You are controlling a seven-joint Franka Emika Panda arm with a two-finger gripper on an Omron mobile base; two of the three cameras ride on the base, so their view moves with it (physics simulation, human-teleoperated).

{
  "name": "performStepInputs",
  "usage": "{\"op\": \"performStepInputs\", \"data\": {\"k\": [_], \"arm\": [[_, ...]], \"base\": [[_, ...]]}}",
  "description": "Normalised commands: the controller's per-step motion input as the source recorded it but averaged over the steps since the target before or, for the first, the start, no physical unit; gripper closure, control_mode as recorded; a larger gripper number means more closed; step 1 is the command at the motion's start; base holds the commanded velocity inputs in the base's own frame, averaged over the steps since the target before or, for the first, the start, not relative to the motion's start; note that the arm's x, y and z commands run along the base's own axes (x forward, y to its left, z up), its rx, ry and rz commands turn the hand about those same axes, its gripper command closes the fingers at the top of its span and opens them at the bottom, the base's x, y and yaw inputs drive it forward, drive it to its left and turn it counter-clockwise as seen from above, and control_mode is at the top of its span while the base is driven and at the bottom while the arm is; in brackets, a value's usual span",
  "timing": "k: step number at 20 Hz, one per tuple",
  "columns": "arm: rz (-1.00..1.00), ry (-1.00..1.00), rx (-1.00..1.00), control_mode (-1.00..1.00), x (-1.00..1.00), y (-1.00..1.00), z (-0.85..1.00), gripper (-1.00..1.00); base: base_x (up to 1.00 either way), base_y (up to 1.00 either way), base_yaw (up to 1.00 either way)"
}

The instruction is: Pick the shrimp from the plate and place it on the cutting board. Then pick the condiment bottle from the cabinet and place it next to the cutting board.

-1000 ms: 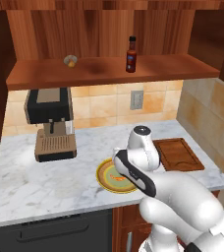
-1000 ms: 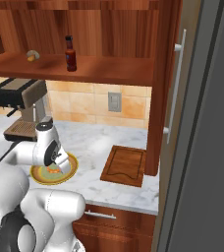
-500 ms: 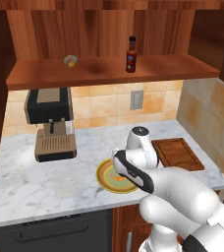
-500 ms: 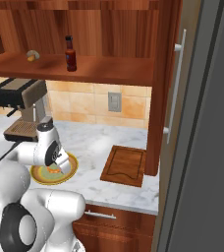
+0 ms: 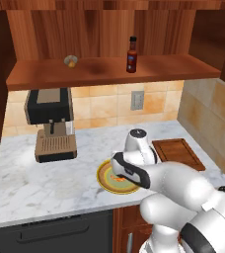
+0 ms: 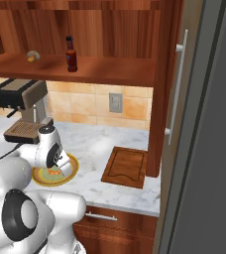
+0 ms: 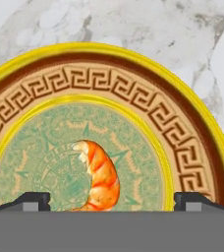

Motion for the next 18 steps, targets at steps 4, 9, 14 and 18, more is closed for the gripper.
{"op": "performStepInputs", "data": {"k": [4, 9, 14, 18], "arm": [[0.00, 0.00, 0.00, -1.00, 0.05, 0.00, -0.24, -1.00], [0.00, 0.00, 0.00, -1.00, 0.07, 0.00, -0.21, -1.00], [0.00, 0.00, 0.00, -1.00, 0.05, 0.00, -0.17, -1.00], [0.00, 0.00, 0.00, -1.00, 0.03, 0.00, -0.13, -1.00]], "base": [[0.00, 0.00, 0.00], [0.00, 0.00, 0.00], [0.00, 0.00, 0.00], [0.00, 0.00, 0.00]]}}
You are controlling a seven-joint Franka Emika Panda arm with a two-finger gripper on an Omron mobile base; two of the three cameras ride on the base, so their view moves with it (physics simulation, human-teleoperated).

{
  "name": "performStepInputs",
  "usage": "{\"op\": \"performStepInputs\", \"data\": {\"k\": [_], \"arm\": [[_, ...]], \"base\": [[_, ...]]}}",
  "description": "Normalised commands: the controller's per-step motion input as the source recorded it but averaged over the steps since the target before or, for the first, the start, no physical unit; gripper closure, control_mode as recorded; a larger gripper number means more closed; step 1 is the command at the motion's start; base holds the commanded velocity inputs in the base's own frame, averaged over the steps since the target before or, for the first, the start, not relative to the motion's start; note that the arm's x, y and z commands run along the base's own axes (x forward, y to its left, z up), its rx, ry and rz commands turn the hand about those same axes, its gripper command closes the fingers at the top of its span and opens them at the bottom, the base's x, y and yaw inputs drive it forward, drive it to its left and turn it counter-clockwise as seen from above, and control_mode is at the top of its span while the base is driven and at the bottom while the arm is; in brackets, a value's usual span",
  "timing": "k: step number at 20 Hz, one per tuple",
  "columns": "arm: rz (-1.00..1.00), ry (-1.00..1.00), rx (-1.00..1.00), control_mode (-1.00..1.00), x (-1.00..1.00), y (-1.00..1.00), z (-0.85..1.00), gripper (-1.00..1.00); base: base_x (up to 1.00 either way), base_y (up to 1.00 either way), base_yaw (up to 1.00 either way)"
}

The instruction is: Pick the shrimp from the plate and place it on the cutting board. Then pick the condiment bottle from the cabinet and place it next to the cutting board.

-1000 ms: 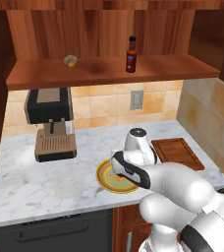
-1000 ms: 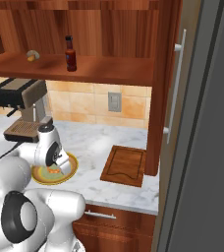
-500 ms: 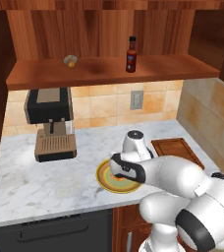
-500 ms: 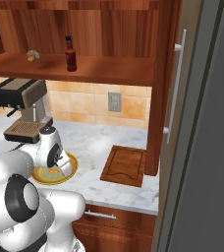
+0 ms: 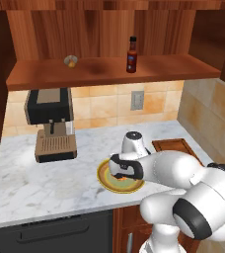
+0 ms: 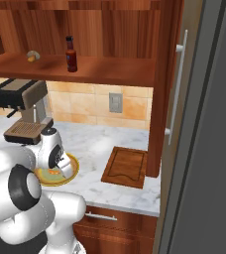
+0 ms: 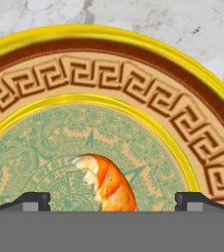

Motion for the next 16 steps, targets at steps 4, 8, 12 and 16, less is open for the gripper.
{"op": "performStepInputs", "data": {"k": [4, 8, 12, 16], "arm": [[0.00, 0.00, 0.00, -1.00, 0.02, 0.00, -0.12, -1.00], [0.00, 0.00, 0.00, -1.00, 0.04, 0.00, -0.12, 1.00], [0.00, 0.00, 0.00, -1.00, 0.01, 0.00, -0.13, 1.00], [0.00, 0.00, 0.00, -1.00, 0.00, 0.00, -0.17, 1.00]], "base": [[0.00, 0.00, 0.00], [0.00, 0.00, 0.00], [0.00, 0.00, 0.00], [0.00, 0.00, 0.00]]}}
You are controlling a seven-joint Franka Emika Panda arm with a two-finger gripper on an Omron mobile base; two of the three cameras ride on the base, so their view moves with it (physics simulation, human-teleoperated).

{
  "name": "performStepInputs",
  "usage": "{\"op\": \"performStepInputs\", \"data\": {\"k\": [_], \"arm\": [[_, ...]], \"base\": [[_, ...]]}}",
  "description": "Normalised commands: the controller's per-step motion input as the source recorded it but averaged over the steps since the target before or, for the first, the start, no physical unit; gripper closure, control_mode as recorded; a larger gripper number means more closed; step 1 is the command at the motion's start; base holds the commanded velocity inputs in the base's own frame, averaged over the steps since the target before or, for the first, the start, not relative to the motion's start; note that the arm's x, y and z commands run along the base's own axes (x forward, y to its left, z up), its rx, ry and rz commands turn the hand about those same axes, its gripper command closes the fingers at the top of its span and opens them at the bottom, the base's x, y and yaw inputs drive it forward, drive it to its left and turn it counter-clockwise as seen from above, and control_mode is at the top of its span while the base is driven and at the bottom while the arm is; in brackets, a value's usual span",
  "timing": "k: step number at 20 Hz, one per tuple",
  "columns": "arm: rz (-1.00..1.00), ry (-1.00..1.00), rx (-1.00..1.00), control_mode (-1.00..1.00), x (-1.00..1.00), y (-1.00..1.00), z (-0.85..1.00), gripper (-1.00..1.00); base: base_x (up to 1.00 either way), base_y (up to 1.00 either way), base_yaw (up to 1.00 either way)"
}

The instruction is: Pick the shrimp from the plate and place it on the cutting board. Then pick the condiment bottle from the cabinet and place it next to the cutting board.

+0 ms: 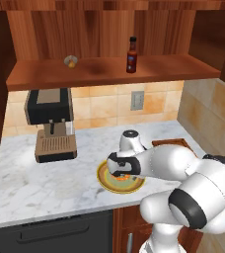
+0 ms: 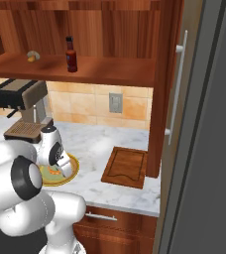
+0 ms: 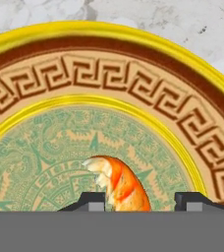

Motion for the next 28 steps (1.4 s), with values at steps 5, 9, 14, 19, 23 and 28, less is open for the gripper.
{"op": "performStepInputs", "data": {"k": [5, 9, 14, 19, 23, 28], "arm": [[0.00, 0.00, 0.00, -1.00, 0.00, 0.00, -0.12, 1.00], [0.00, 0.00, 0.00, -1.00, 0.00, 0.00, 0.00, 1.00], [0.00, 0.00, 0.00, -1.00, 0.00, 0.00, 0.00, 1.00], [0.00, 0.00, 0.00, -1.00, -0.03, 0.00, 0.01, 1.00], [0.00, 0.00, 0.00, -1.00, -0.20, -0.08, 0.08, 1.00], [0.00, 0.00, 0.00, -1.00, -0.17, -0.12, 0.16, 1.00]], "base": [[0.00, 0.00, 0.00], [0.00, 0.00, 0.00], [0.00, 0.00, 0.00], [0.00, 0.00, 0.00], [0.00, 0.00, 0.00], [0.00, 0.00, 0.00]]}}
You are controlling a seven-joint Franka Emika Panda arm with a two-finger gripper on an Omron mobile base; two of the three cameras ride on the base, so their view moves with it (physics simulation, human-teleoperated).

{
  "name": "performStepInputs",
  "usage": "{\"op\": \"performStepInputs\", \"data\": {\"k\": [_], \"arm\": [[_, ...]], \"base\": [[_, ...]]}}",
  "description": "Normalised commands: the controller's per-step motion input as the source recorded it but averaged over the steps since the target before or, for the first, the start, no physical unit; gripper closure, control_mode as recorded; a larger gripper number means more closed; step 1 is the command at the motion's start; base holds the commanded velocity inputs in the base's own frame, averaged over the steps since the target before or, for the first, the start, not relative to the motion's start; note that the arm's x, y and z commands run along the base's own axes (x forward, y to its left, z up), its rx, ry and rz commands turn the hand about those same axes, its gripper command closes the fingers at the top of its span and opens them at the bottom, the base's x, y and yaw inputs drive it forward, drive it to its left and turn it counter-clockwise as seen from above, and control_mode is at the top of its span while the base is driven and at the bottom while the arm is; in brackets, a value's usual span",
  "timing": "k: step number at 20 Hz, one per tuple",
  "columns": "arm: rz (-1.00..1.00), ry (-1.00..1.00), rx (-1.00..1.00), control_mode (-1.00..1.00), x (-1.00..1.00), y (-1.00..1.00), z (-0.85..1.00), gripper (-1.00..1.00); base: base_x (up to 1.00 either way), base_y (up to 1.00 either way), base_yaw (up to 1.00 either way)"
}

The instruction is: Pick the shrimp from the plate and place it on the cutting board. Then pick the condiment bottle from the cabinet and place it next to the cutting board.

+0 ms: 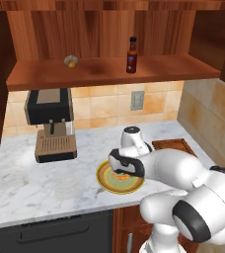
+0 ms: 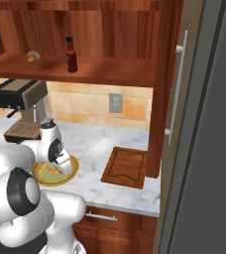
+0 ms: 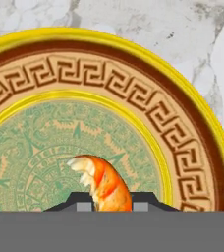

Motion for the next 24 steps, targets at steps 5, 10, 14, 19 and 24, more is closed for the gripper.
{"op": "performStepInputs", "data": {"k": [5, 10, 14, 19, 24], "arm": [[0.00, 0.00, 0.00, -1.00, -0.12, -0.10, 0.22, 1.00], [0.00, 0.00, 0.00, -1.00, -0.07, -0.10, 0.21, 1.00], [0.00, 0.00, 0.00, -1.00, -0.08, -0.14, 0.16, 1.00], [0.00, 0.00, 0.00, -1.00, -0.12, -0.20, 0.13, 1.00], [0.00, 0.00, 0.00, -1.00, -0.13, -0.24, 0.10, 1.00]], "base": [[0.00, 0.00, 0.00], [0.00, 0.00, 0.00], [0.00, 0.00, 0.00], [0.00, 0.00, 0.00], [0.00, 0.00, 0.00]]}}
